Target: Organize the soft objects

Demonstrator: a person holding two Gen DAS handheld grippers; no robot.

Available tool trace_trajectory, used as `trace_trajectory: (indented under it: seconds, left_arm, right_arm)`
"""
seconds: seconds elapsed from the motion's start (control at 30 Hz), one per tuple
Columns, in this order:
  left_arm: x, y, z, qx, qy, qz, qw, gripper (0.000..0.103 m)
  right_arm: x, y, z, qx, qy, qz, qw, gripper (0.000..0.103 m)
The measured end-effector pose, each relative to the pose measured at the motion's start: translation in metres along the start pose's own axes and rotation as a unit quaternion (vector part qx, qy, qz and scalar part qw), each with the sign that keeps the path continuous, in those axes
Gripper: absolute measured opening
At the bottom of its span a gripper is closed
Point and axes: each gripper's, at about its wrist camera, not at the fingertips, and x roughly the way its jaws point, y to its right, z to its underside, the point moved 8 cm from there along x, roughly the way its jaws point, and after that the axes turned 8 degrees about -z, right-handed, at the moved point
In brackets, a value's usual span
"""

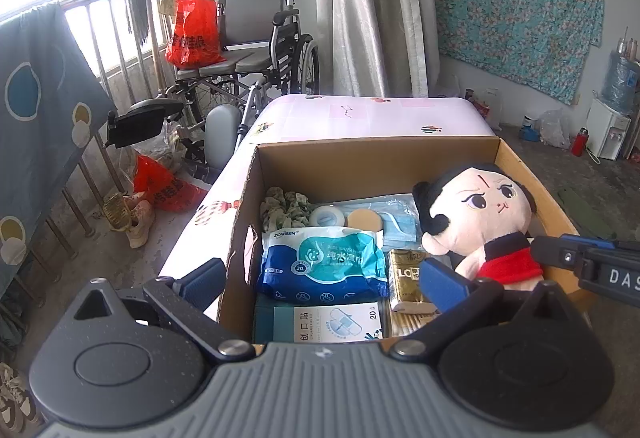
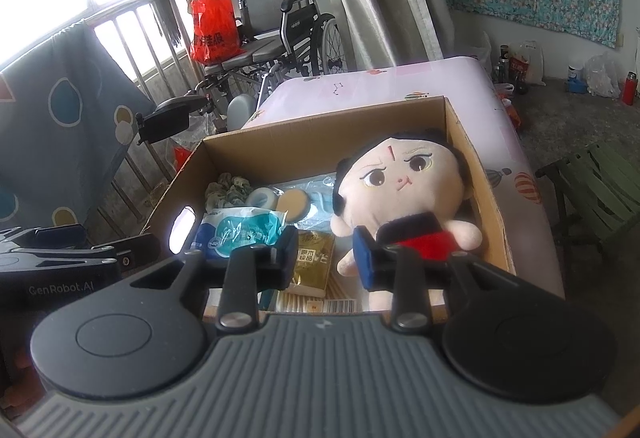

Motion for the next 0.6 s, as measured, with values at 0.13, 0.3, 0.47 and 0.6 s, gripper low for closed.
trace_trajectory:
  seconds: [0.13,0.3,0.47,0.6]
  left_arm:
    - [-0.0001,-0.0007,0.0010,0.000,0.000,-0.001,1.0000,0.103]
    - [-0.0008,-0.0009,0.0017,-0.003,-0.001,-0.004,1.0000,0.103]
    - [-0.0022,-0.0006,0.0021,0.000,0.000,-0.005,1.0000,0.103]
    - [-0.0031,-0.0003,0.0019,0.002,0.002,-0.006,1.0000,0.103]
  right_arm:
    - [0.0003,-0.0002,0.0002,0.000,0.000,0.000,1.000,0.029]
    - [0.0006,0.0000,-0.0002,-0.002,0.000,-0.001,1.000,0.030]
    - [-0.0007,0.0015,-0.0013,-0.005,0.002,-0.003,1.000,0.030]
    - [-0.0009,0.0013,-0.0011,-0.005,0.001,-0.003,1.000,0.030]
